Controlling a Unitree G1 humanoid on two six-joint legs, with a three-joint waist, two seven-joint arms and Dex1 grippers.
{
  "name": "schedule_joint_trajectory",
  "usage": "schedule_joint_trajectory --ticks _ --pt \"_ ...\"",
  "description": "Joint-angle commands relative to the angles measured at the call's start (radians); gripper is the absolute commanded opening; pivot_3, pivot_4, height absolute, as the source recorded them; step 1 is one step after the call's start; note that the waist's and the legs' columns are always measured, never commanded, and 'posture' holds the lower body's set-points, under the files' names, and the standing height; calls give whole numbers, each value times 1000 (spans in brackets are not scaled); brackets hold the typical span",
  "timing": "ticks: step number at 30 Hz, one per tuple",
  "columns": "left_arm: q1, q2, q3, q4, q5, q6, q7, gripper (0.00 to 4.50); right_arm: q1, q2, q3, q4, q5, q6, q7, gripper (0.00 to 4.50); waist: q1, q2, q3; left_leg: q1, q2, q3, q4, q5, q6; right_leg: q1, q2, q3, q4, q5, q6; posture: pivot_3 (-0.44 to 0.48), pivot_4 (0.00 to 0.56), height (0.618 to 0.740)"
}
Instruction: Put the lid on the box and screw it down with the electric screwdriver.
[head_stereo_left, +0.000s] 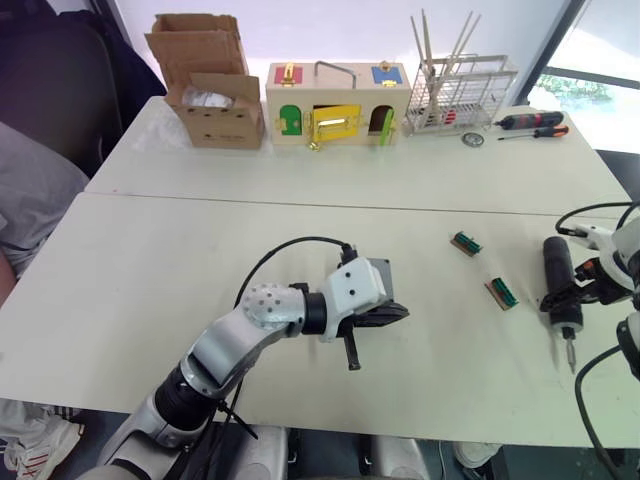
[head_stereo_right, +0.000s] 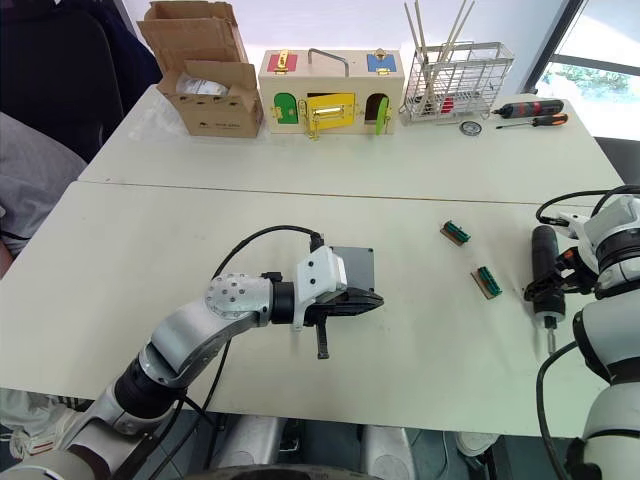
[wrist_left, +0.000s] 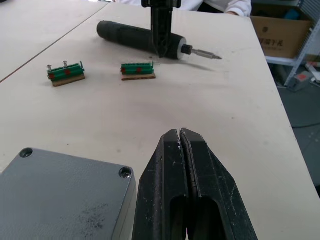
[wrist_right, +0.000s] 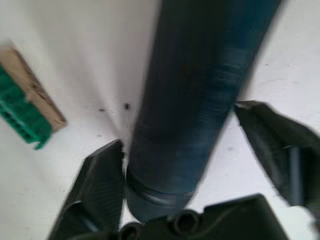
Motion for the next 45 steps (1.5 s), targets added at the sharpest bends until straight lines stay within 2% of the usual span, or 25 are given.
schedule_joint_trajectory --ticks 1,3,10,14,16,20,22,23,26,28,31,33,35,37,40,45 --pt "0 -12 -9 -10 12 -12 8 0 42 10 -16 41 -34 -21 -6 2473 0 0 0 0 0 0 0 0 0 0 0 0 0 0 0 0 150 731" --pt "0 -15 -8 -9 14 -11 8 0 56 7 -21 45 -50 -39 -4 1962 0 -2 -1 1 0 -1 0 0 0 2 0 -1 0 0 0 0 150 731" --pt "-3 0 8 0 16 -19 -8 0 92 -18 -96 47 -56 -128 -67 1959 1 -4 -1 14 -1 -5 0 -3 5 18 -1 -3 -4 -2 -4 0 150 731" --pt "-23 2 20 26 7 -21 -30 0 -23 -3 -278 55 36 -124 -241 1959 -8 -5 -1 17 -1 -4 0 -4 5 24 -2 -3 -12 -1 -5 0 150 731" --pt "-31 -1 49 42 -15 -16 -42 0 -89 -20 -360 46 79 -119 -308 1959 -18 2 1 17 -4 -1 0 -4 5 23 -5 0 -13 0 -6 0 150 731" --pt "-35 15 141 80 -81 3 -74 0 -133 -94 -462 -93 126 -135 -348 1959 -24 11 2 11 -8 2 -4 -3 4 13 -8 2 -11 2 -1 0 150 731" --pt "-37 34 179 100 -102 4 -90 0 -106 -91 -559 -252 208 -22 -352 1959 -22 12 1 5 -7 1 -4 -2 2 5 -7 1 -7 1 0 0 150 731" --pt "-46 37 199 113 -117 12 -94 0 -52 -72 -663 -396 278 30 -377 1959 -21 11 1 1 -6 1 -4 -2 2 0 -7 1 -2 1 1 0 150 731" --pt "-71 58 259 154 -155 29 -115 0 165 119 -1014 -915 481 166 -493 1959 -22 10 2 -3 -2 1 -3 0 0 -5 -3 0 0 0 1 0 150 731" --pt "-90 72 278 177 -162 34 -128 0 262 338 -1200 -1224 625 225 -587 1959 -26 10 2 -2 2 1 -2 0 0 -5 -1 0 2 1 3 0 150 731" --pt "-107 86 286 196 -165 37 -142 0 325 585 -1328 -1463 761 233 -741 1959 -16 12 2 -1 3 -3 -2 0 -1 -6 3 -1 9 2 3 0 150 731" --pt "-112 97 287 203 -159 32 -148 0 341 677 -1354 -1523 823 235 -823 1959 2 12 2 -2 3 -3 -1 0 -1 -7 3 0 14 2 3 0 150 731" --pt "-121 97 290 203 -154 38 -133 0 368 807 -1374 -1571 933 158 -868 1959 9 11 1 -2 0 -3 -1 0 0 -7 1 -1 14 2 3 0 150 731" --pt "-120 100 296 189 -157 58 -110 0 420 875 -1319 -1607 965 106 -879 1959 2 10 1 -2 0 -2 0 0 1 -6 1 0 14 2 3 0 150 731" --pt "-115 104 292 179 -146 66 -90 0 508 874 -1200 -1638 957 48 -868 1959 -6 11 1 -2 -1 0 0 0 2 -6 0 0 14 2 3 0 150 731" --pt "-127 101 284 188 -141 69 -84 0 586 864 -1094 -1638 981 -20 -869 1959 -12 11 1 -1 1 -1 0 0 2 -7 2 1 14 1 3 0 150 731"
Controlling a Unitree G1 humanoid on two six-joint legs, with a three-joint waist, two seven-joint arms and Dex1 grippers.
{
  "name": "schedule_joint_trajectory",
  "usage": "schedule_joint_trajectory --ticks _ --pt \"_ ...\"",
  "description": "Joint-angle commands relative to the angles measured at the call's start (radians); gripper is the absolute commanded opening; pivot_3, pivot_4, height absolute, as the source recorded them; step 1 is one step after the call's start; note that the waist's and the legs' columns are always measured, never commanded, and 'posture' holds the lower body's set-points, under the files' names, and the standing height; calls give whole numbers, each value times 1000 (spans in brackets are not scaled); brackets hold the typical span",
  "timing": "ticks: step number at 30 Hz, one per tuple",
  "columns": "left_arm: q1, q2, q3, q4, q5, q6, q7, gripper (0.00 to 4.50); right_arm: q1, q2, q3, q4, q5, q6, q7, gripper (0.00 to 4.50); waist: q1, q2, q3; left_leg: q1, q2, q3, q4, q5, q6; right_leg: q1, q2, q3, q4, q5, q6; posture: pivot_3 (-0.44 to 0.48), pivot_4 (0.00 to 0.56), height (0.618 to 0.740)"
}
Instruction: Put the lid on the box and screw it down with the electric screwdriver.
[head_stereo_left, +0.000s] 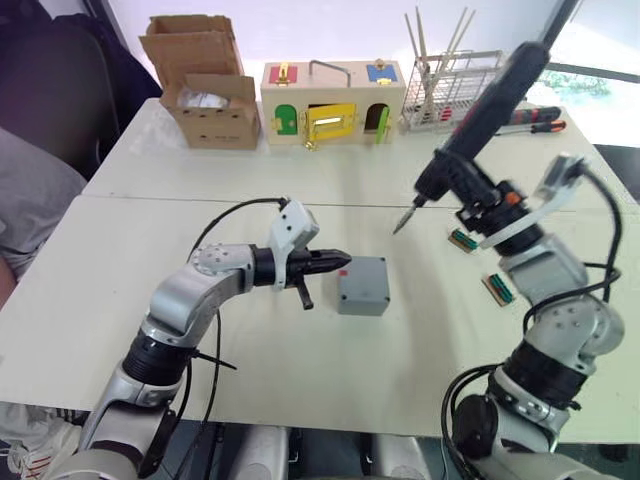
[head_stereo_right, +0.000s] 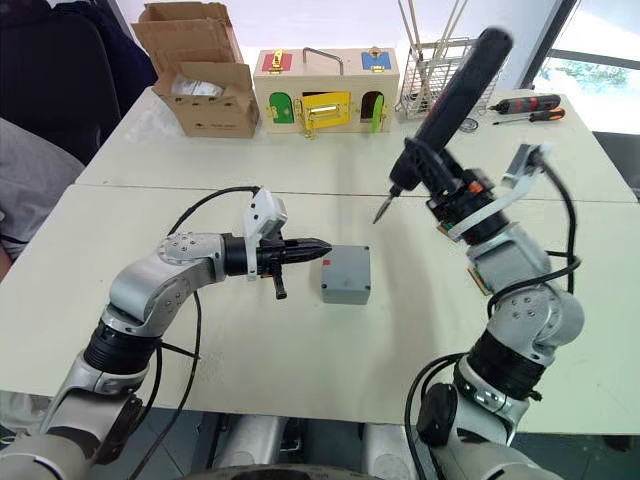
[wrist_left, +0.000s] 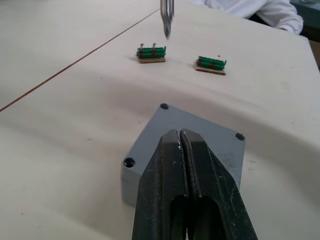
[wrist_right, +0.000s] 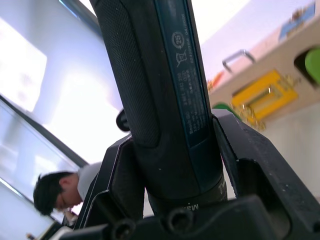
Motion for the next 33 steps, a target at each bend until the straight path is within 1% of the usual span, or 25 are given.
schedule_joint_trajectory --ticks 1,4,9,13,22,27,33 --pt "-27 -8 -8 -15 6 -2 4 0 4 -19 64 -54 45 -85 9 1959 0 0 0 0 1 0 0 0 0 0 1 0 0 0 0 0 150 731" --pt "-39 -11 -44 11 32 -5 -4 0 26 -30 110 -48 45 -123 1 1959 1 0 0 0 1 0 0 0 0 0 1 0 0 0 0 0 150 731" --pt "-54 -6 -122 78 112 -50 -24 0 66 -55 156 -35 38 -188 -9 1959 4 0 0 0 1 0 0 0 0 0 1 0 -1 0 0 0 150 731" --pt "-64 3 -184 109 184 -105 -42 0 105 -96 161 4 14 -254 -4 1959 8 -1 0 0 1 0 0 0 0 0 1 0 -1 0 0 0 150 731" --pt "-65 -11 -171 114 195 -118 -66 0 151 -123 188 50 21 -334 -22 1959 7 -1 0 0 2 0 0 0 0 1 2 0 -5 0 0 0 150 731" --pt "-63 -11 -168 111 197 -115 -73 0 154 -119 213 55 27 -356 -38 1959 7 -1 0 0 2 0 0 0 0 1 2 0 -5 0 0 0 150 731" --pt "-57 -10 -168 100 197 -104 -72 0 146 -121 211 51 54 -361 -57 1959 7 -1 0 0 2 0 0 0 0 1 2 0 -5 0 0 0 150 731"
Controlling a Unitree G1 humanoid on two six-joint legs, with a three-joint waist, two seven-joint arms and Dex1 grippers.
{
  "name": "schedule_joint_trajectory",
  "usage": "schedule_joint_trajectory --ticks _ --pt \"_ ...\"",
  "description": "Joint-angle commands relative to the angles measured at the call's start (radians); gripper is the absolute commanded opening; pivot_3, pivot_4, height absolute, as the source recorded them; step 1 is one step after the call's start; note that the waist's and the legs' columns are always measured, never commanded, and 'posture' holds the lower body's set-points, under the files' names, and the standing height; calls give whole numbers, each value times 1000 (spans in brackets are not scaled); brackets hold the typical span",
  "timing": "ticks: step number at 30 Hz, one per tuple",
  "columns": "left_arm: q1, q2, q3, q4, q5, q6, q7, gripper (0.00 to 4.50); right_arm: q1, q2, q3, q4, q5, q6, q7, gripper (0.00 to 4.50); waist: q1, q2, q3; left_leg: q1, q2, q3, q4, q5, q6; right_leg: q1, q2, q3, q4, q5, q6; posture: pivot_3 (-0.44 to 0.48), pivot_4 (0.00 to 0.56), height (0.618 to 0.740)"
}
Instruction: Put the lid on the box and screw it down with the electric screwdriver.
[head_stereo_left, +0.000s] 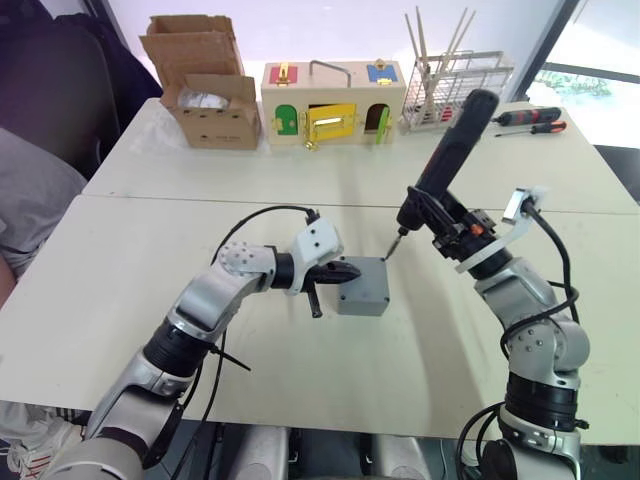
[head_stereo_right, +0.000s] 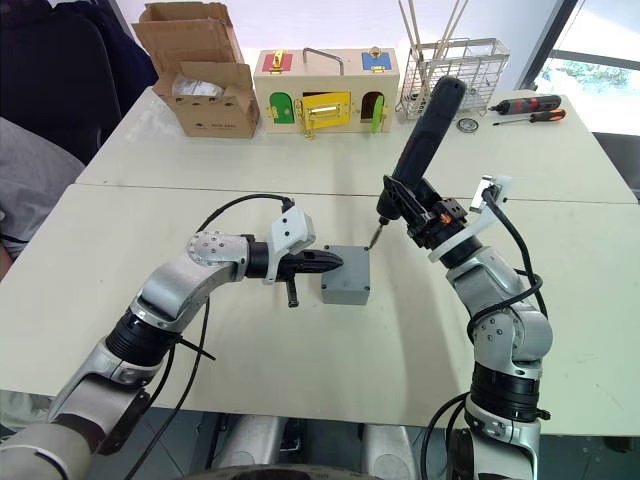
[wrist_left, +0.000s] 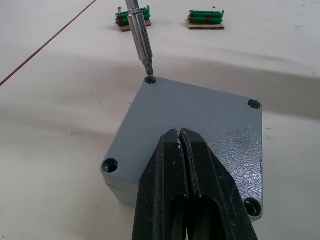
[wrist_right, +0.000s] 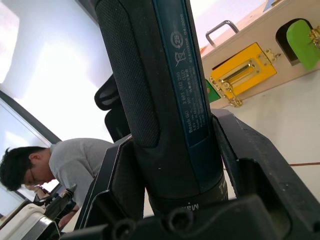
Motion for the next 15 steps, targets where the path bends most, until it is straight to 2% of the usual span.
schedule_joint_trajectory --ticks 1,15 --pt "8 3 -8 -12 10 16 -4 0 -23 -8 -9 -37 45 -36 -5 1959 0 0 0 0 0 0 0 0 0 0 0 0 0 0 0 0 150 731" --pt "8 -1 -11 -7 14 14 -3 0 8 -30 6 -57 103 -22 -24 1959 0 0 0 0 0 0 0 0 0 0 0 0 0 0 0 0 150 731"
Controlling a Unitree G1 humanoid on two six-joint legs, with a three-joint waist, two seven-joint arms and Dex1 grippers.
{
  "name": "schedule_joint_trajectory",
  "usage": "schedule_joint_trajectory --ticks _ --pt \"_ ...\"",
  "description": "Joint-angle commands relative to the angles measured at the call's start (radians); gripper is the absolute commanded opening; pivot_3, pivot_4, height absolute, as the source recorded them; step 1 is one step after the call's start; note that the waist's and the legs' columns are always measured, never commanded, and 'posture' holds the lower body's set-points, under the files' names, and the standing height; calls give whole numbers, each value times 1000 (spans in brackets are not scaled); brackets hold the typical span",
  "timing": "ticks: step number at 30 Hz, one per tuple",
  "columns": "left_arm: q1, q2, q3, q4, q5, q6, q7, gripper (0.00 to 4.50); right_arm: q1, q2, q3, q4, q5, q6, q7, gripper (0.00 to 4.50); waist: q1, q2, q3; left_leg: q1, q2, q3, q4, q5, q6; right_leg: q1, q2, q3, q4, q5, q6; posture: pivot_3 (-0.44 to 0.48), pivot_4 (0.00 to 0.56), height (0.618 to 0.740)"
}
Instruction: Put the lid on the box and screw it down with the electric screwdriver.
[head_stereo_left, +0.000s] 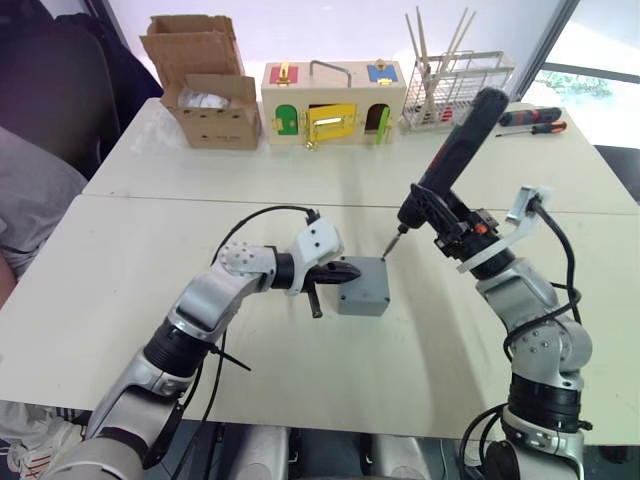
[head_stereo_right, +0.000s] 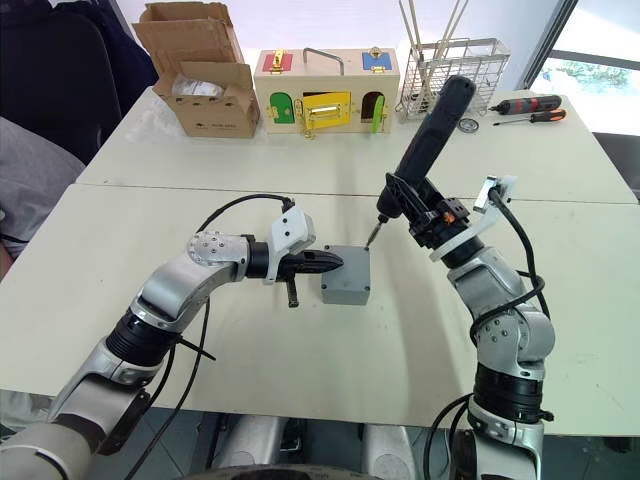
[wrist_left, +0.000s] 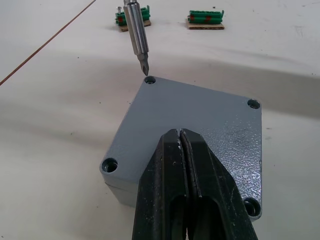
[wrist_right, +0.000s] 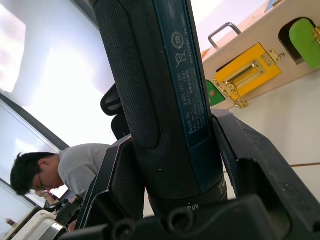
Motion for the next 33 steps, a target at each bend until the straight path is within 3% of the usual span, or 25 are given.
schedule_joint_trajectory --ticks 1,14,33 --pt "7 0 -10 -5 13 10 -4 0 -8 -15 8 -53 22 -29 7 1959 0 0 0 0 0 0 0 0 0 0 0 0 0 0 0 0 150 731" --pt "11 1 -7 -5 19 7 -3 0 0 -48 71 3 -64 -105 38 1959 0 0 0 0 0 0 0 0 0 0 0 0 0 0 0 0 150 731" --pt "19 -5 -15 -5 35 3 -6 0 97 -73 281 -17 -285 -279 73 1959 1 -9 -5 3 1 0 0 0 0 4 1 0 -1 0 0 0 150 731"
